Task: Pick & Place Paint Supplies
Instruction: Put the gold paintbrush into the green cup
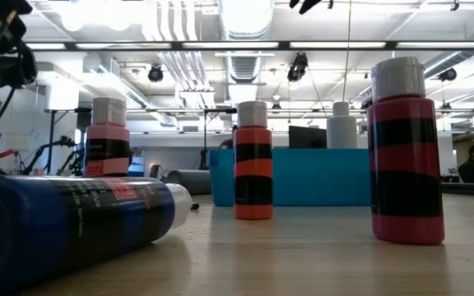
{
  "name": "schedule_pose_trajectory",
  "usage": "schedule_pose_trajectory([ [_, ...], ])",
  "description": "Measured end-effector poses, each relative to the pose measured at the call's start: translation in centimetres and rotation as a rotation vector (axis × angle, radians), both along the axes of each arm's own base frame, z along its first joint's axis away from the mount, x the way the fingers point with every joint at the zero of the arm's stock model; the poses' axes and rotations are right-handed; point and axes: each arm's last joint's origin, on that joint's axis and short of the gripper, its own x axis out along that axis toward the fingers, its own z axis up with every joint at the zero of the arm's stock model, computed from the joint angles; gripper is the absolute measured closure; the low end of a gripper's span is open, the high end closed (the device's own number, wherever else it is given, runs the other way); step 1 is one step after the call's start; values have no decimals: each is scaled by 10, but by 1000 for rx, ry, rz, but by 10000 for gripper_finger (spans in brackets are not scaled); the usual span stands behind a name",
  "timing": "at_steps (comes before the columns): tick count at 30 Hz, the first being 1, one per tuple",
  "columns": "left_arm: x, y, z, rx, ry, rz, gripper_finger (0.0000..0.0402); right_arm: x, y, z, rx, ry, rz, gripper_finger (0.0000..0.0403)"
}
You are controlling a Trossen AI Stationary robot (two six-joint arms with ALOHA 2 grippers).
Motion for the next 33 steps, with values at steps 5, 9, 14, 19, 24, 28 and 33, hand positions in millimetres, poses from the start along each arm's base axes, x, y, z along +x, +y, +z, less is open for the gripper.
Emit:
schedule_pose_trajectory([
  [5, -1, 0, -8, -9, 49, -5, 397, 0, 0, 0, 3, -3, -1, 250],
  [9, -1, 0, -12, -23, 70, 1, 397, 0, 0, 0, 3, -3, -1, 244],
  [14, -2, 1, -14, -20, 107, -4, 397, 0, 0, 0, 2, -4, -2, 230],
  [19, -2, 3, -16, 41, 125, -3, 397, 0, 0, 0, 2, -4, -2, 220],
  [24, -2, 4, -21, 88, 129, 2, 397, 0, 0, 0, 0, -2, 1, 220],
  [28, -2, 4, -31, 95, 137, 16, 397, 0, 0, 0, -6, 3, 8, 231],
  [33, -2, 4, -42, 81, 140, 40, 397, 0, 0, 0, -7, 5, 9, 243],
])
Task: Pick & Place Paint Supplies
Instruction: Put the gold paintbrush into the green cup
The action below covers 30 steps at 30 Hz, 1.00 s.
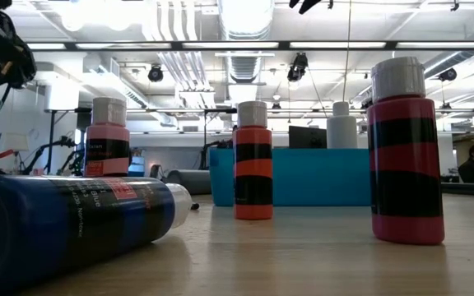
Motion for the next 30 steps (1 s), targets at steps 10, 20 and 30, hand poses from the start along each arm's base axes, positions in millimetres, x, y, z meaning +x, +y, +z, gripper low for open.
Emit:
schedule_pose_trajectory([
  [10, 0, -1, -15, -26, 38, 18, 397, 0, 0, 0, -3, 4, 4, 238],
  [20, -1, -2, -18, -42, 55, 19, 397, 0, 0, 0, -6, 6, 6, 223],
  [30, -1, -2, -18, -42, 59, 18, 397, 0, 0, 0, -11, 11, 13, 245],
])
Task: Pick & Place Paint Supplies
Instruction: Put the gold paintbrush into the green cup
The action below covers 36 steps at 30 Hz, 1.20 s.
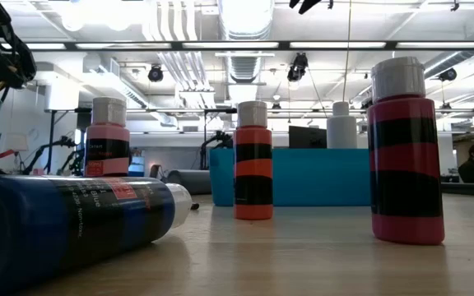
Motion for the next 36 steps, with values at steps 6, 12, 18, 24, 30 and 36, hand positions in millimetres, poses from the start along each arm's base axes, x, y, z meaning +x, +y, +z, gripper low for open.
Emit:
schedule_pose_trajectory([
  [6, 0, 0, 0, -1, 6, -1, 395, 0, 0, 0, -2, 2, 3, 255],
  [12, -1, -1, -1, -16, 46, -8, 387, 0, 0, 0, -4, 4, 6, 262],
  [18, 0, -2, -1, -30, 42, -9, 371, 0, 0, 0, -4, 4, 6, 248],
  [24, 0, -4, -1, -31, 39, -20, 368, 0, 0, 0, -4, 4, 6, 229],
  [30, 0, -4, 0, -41, 37, -21, 359, 0, 0, 0, -3, 5, 7, 218],
  [36, 1, -5, 5, -61, 30, -22, 312, 0, 0, 0, -4, 4, 6, 219],
])
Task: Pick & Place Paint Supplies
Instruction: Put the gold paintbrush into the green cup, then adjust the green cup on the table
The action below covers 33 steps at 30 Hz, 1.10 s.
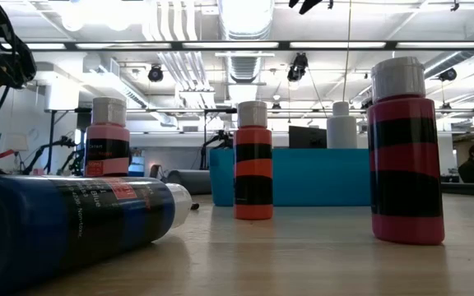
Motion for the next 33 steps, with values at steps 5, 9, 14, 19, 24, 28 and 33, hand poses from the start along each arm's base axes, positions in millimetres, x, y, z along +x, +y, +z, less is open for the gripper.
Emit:
schedule_pose_trajectory([
  [5, 0, -1, 12, -33, -10, -1, 270, 0, 0, 0, -2, 2, 3, 231],
  [9, 0, 2, 36, -55, -20, -18, 251, 0, 0, 0, -4, 3, 5, 239],
  [14, -3, 9, 79, -123, -17, -63, 249, 0, 0, 0, -4, 3, 5, 243],
  [19, -7, 17, 121, -292, 60, -121, 250, 0, 0, 0, -11, 10, 14, 234],
  [24, -9, 17, 155, -377, 170, -128, 257, 0, 0, 0, -25, 24, 32, 220],
  [28, -7, 9, 185, -393, 207, -129, 278, 0, 0, 0, -32, 30, 41, 213],
  [33, -1, 13, 226, -382, -36, -54, 304, 0, 0, 0, -33, 27, 41, 212],
])
